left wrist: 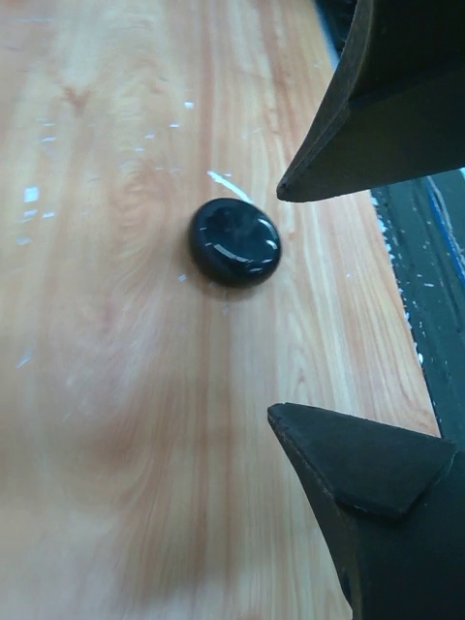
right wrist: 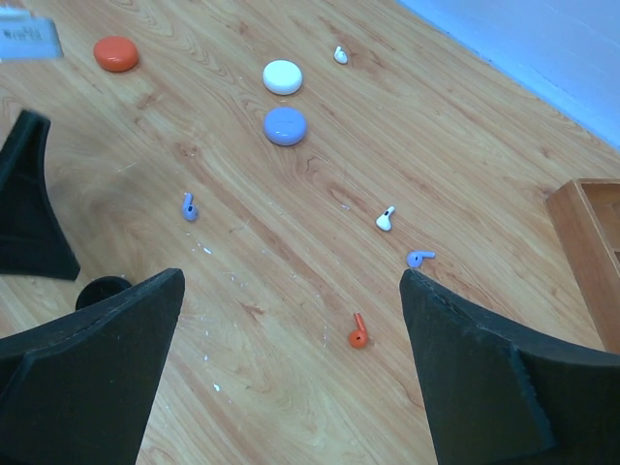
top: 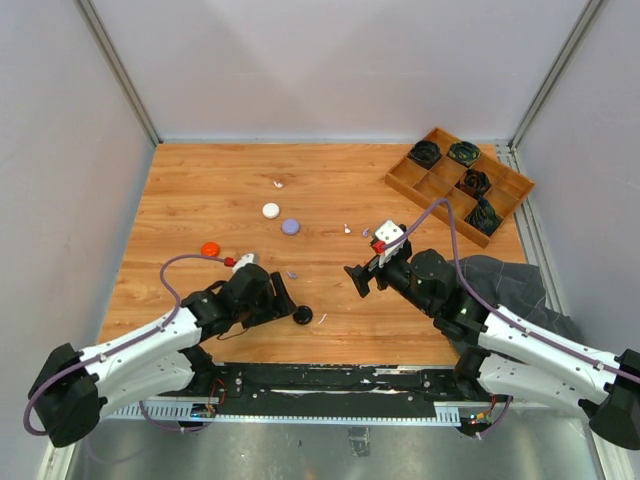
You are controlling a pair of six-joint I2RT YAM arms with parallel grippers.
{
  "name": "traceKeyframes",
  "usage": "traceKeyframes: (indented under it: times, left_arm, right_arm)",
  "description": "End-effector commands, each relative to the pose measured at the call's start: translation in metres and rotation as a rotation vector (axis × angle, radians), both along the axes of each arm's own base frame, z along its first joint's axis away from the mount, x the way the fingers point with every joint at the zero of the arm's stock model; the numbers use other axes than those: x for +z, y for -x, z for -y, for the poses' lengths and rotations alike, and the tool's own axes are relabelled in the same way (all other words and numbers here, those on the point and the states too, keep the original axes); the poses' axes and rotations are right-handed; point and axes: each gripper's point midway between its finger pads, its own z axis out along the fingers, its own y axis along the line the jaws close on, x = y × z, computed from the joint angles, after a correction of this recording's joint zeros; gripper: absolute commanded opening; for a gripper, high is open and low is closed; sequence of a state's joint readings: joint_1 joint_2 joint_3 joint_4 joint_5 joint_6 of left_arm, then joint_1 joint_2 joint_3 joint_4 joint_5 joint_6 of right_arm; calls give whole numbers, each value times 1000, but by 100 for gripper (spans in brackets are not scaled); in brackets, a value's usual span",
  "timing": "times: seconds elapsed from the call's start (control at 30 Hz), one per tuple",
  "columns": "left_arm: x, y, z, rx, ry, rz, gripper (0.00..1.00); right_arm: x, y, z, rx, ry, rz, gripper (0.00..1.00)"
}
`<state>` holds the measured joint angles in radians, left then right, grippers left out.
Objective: Insert the wireless bluetooth earbuds into the charging case
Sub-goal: Place the charging case, then pick up the charging case at the center of the board.
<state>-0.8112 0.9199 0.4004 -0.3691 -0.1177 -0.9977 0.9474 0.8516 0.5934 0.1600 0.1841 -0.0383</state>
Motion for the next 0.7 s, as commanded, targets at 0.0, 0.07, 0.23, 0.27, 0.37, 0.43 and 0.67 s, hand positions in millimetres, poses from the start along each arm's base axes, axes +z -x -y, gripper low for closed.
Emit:
traceKeyframes:
  times: [0.0,0.07,0.23,0.27,0.37,0.43,0.67]
  left_arm:
    - [22,-22,-48,110,-157,65,94]
    - [38,-38,-67,157,-193,99,99]
    - [64,-70,-88,227,-222,174,99]
    - [70,-76,-96,252,-254,194,99]
    - [83,-97,-122,333,-330,233,99]
    - [87,-110,-134,356,-319,221,99]
    - [63,-136,-188,491,-403,116,99]
  right_arm:
    - [6,-5,4,-18,-36,2,95]
    - [5,-5,4,-15,-33,-1,95]
    - [4,-5,4,-9,-28,-2,95]
    - [4,-4,3,-7,-29,-4,95]
    - [3,-5,3,-4,-32,-6,95]
    - [4,-4,4,-4,-36,-6,96]
    - [8,-2,4,3,-58,-7,96]
